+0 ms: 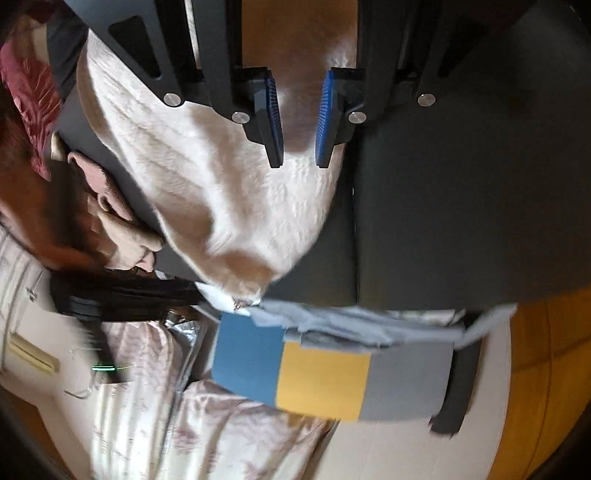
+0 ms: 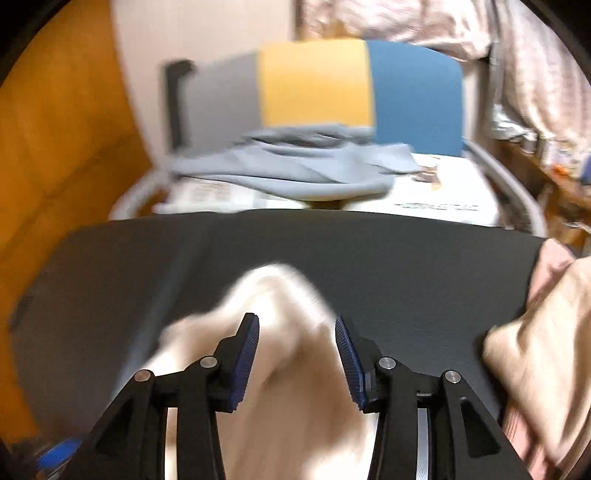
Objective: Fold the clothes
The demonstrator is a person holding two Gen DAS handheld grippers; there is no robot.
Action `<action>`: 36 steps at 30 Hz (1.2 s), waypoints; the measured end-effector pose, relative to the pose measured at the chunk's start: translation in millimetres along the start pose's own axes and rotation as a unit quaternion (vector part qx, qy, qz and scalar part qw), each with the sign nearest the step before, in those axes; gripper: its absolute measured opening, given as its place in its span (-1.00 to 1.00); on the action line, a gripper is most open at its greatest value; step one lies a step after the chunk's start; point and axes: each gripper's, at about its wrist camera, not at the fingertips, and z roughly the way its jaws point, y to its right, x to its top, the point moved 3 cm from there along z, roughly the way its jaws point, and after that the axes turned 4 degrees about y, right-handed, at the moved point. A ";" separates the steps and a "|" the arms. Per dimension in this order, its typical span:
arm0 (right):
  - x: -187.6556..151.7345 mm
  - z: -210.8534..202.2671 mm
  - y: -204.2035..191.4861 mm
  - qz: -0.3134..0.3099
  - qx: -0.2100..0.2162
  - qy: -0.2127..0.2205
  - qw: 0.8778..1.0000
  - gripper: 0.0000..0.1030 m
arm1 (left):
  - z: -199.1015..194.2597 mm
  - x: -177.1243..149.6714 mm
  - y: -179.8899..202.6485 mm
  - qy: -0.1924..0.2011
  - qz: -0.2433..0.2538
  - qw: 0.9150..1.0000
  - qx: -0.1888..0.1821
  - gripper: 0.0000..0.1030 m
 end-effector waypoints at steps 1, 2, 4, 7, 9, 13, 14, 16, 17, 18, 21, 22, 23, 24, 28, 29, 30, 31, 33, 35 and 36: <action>-12.5 -11.7 -9.4 -0.001 0.030 -0.011 0.999 -0.22 | 3.8 -0.4 -2.0 -0.004 -0.011 1.000 0.001 -0.66; -26.8 -14.6 -18.3 -0.001 0.051 -0.028 0.998 -0.26 | 7.6 -0.8 -4.1 -0.007 -0.021 1.000 0.001 -0.66; -61.7 1.1 -33.9 -0.038 0.036 -0.078 0.996 -0.44 | 2.3 -5.5 -11.6 -0.003 -0.036 0.999 0.001 -0.66; -92.8 27.9 -46.0 -0.120 -0.043 -0.077 0.989 -0.44 | -22.2 -6.9 -14.7 0.011 -0.042 0.999 -0.014 -0.67; -89.7 33.9 -47.2 -0.122 -0.069 -0.053 0.989 -0.43 | -48.0 -11.3 -7.8 0.022 -0.028 0.999 -0.028 -0.67; -72.9 53.7 -39.9 -0.105 -0.073 -0.037 0.991 -0.43 | -68.0 -29.0 16.0 0.014 0.035 0.999 -0.011 -0.62; -70.0 56.4 -36.7 -0.094 -0.069 -0.035 0.993 -0.43 | -67.3 -33.5 23.3 0.000 0.049 0.999 -0.011 -0.62; -69.8 57.6 -33.6 -0.085 -0.065 -0.033 0.994 -0.43 | -69.1 -39.0 37.6 -0.018 0.061 0.998 -0.023 -0.62; -70.2 57.2 -32.7 -0.083 -0.064 -0.033 0.994 -0.43 | -70.5 -41.3 44.4 -0.023 0.068 0.997 -0.027 -0.62; -69.8 58.9 -32.8 -0.082 -0.062 -0.032 0.994 -0.42 | -71.7 -43.3 50.0 -0.027 0.077 0.996 -0.026 -0.62; -63.9 75.4 -36.2 -0.081 -0.057 -0.031 0.995 -0.42 | -70.1 -52.8 55.1 -0.047 0.108 0.993 0.015 -0.62; -63.9 76.5 -36.1 -0.079 -0.055 -0.030 0.995 -0.42 | -68.8 -56.3 54.2 -0.054 0.115 0.991 0.031 -0.62; -64.2 75.9 -36.1 -0.078 -0.054 -0.030 0.995 -0.42 | -67.4 -60.4 50.9 -0.060 0.119 0.990 0.051 -0.62; -63.9 76.1 -35.0 -0.077 -0.053 -0.030 0.995 -0.42 | -67.3 -64.4 47.2 -0.062 0.123 0.988 0.072 -0.62; -65.0 74.4 -33.6 -0.074 -0.051 -0.029 0.996 -0.42 | -64.9 -78.6 37.9 -0.059 0.136 0.982 0.118 -0.56; -64.9 74.4 -33.2 -0.074 -0.051 -0.028 0.996 -0.42 | -61.7 -81.2 38.8 -0.057 0.147 0.979 0.126 -0.56; -64.9 74.6 -33.2 -0.074 -0.051 -0.028 0.996 -0.42 | -59.1 -80.9 39.3 -0.053 0.151 0.979 0.128 -0.63; -65.0 74.5 -33.2 -0.074 -0.050 -0.028 0.996 -0.42 | -59.7 -76.7 38.8 -0.047 0.144 0.981 0.122 -0.77; -65.2 74.1 -33.0 -0.072 -0.049 -0.026 0.996 -0.42 | -66.7 -64.0 35.5 -0.033 0.117 0.987 0.104 -0.88; -65.3 73.3 -31.6 -0.066 -0.043 -0.026 0.997 -0.42 | -76.2 -41.9 24.8 -0.015 0.090 0.991 0.098 -0.89; -65.3 73.1 -30.8 -0.063 -0.040 -0.026 0.997 -0.42 | -80.6 -27.8 17.4 -0.006 0.081 0.992 0.101 -0.90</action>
